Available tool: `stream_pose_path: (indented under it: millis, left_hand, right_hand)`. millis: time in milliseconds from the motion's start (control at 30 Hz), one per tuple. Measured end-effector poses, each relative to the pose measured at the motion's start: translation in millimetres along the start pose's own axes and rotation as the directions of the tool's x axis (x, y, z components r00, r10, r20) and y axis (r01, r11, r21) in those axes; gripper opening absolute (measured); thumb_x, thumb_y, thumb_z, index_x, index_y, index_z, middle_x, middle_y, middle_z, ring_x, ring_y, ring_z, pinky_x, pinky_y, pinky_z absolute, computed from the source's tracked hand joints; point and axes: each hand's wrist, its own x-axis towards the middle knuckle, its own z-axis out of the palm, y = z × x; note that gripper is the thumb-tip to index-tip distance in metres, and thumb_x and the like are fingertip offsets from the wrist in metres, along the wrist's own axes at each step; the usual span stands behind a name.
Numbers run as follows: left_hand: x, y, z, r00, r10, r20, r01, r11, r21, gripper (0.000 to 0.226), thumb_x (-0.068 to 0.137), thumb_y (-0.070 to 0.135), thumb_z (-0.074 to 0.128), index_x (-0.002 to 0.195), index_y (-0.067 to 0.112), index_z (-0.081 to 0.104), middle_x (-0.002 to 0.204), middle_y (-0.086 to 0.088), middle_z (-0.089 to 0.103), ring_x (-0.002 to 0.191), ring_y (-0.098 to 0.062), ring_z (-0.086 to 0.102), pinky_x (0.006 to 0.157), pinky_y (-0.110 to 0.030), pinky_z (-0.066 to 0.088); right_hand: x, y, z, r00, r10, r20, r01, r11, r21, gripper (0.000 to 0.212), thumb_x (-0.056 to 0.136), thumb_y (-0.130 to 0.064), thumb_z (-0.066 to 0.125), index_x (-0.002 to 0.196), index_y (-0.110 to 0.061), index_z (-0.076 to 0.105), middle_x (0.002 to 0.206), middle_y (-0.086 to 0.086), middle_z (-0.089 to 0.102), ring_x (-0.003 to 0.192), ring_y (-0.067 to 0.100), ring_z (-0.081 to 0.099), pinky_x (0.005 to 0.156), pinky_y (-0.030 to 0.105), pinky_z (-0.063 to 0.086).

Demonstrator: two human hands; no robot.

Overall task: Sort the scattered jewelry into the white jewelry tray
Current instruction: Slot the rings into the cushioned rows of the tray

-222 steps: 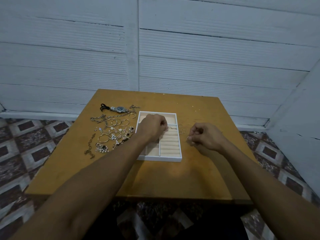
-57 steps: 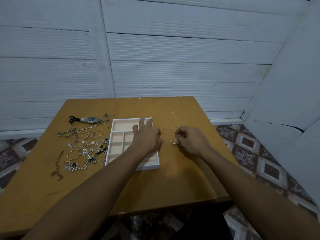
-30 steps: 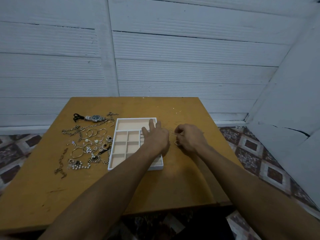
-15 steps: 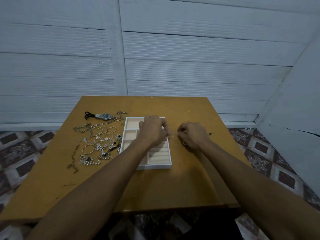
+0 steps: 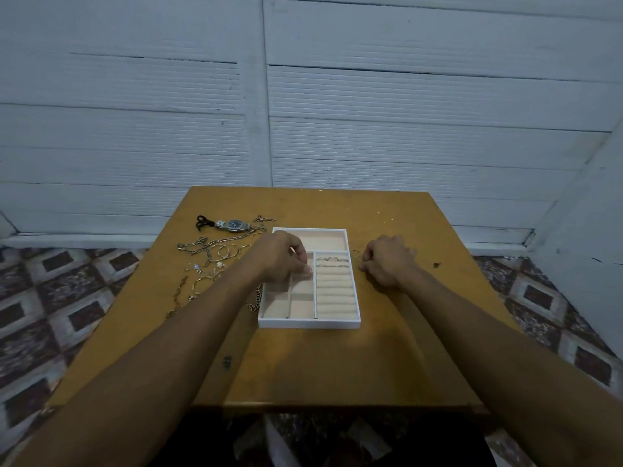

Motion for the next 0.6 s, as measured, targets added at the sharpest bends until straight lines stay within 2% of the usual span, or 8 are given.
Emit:
stream_pose_path:
  millis: [100,200,267,367,433,500,600]
  left_hand:
    - [1.4,-0.4,1.4,1.000,0.019,0.000,-0.019,1.000,0.002,0.013,0.075,0.024,0.082,0.082,0.016,0.074,0.074,0.006,0.067,0.070,-0.007,0.058,0.060,-0.022,0.041]
    - [2.0,1.5,5.1,0.998,0.050,-0.024,-0.050,0.998,0.033,0.003,0.081,0.018,0.075,0.083,0.017,0.073,0.072,0.011,0.064,0.068,-0.004,0.056,0.058,-0.017,0.041]
    - [3.0,2.2,9.1,0.997,0.066,-0.049,-0.065,0.997,0.036,0.003,0.082,0.014,0.072,0.081,0.018,0.072,0.077,0.007,0.069,0.074,-0.008,0.061,0.065,-0.021,0.047]
    - [4.3,3.6,14.1,0.994,0.074,-0.075,-0.073,0.997,0.024,0.005,0.082,0.015,0.072,0.078,0.018,0.071,0.078,0.006,0.071,0.076,-0.010,0.064,0.069,-0.025,0.050]
    - [4.2,4.9,16.7,0.993,0.073,-0.088,-0.073,0.997,0.005,0.004,0.081,0.018,0.074,0.079,0.017,0.071,0.072,0.009,0.067,0.070,-0.006,0.060,0.061,-0.022,0.043]
    - [3.8,6.1,20.3,0.992,0.070,-0.103,-0.070,0.998,0.003,0.005,0.081,0.021,0.074,0.081,0.017,0.072,0.070,0.012,0.063,0.066,-0.002,0.055,0.055,-0.020,0.037]
    - [4.8,9.0,26.4,0.991,0.059,-0.123,-0.059,0.998,0.008,0.004,0.082,0.021,0.073,0.080,0.019,0.071,0.072,0.010,0.063,0.068,-0.004,0.056,0.054,-0.018,0.036]
  right_hand:
    - [-0.5,-0.5,-1.1,1.000,0.019,0.003,-0.019,1.000,0.006,0.011,0.088,-0.035,0.063,0.090,-0.025,0.061,0.114,-0.001,0.055,0.119,0.025,0.038,0.091,0.041,0.031]
    - [-3.9,0.2,-1.5,1.000,0.012,-0.025,-0.010,0.996,0.087,0.012,0.087,-0.028,0.064,0.079,-0.026,0.056,0.103,-0.003,0.059,0.113,0.023,0.039,0.089,0.041,0.030]
    - [-6.0,1.3,-0.6,0.999,0.006,-0.054,0.001,0.991,0.132,0.011,0.087,-0.023,0.064,0.078,-0.024,0.058,0.096,-0.004,0.062,0.110,0.022,0.041,0.089,0.040,0.030]
    - [-8.1,5.8,-2.3,0.993,-0.004,-0.118,0.031,0.973,0.227,0.011,0.086,-0.018,0.063,0.076,-0.021,0.060,0.082,-0.010,0.068,0.100,0.017,0.053,0.087,0.036,0.039]
    - [-9.4,9.0,-6.8,0.992,-0.009,-0.127,0.050,0.944,0.326,0.015,0.085,-0.013,0.065,0.073,-0.018,0.058,0.074,-0.010,0.066,0.081,0.010,0.061,0.072,0.025,0.048]
    - [-13.2,9.7,-12.6,0.992,-0.027,-0.120,0.072,0.918,0.390,0.013,0.086,-0.006,0.065,0.076,-0.012,0.058,0.074,-0.005,0.065,0.068,0.003,0.060,0.053,0.012,0.040]
    - [-18.2,10.4,-17.1,0.988,-0.060,-0.142,0.113,0.907,0.405,0.007,0.087,-0.003,0.064,0.082,-0.007,0.061,0.080,0.003,0.066,0.065,-0.002,0.058,0.047,0.008,0.038]
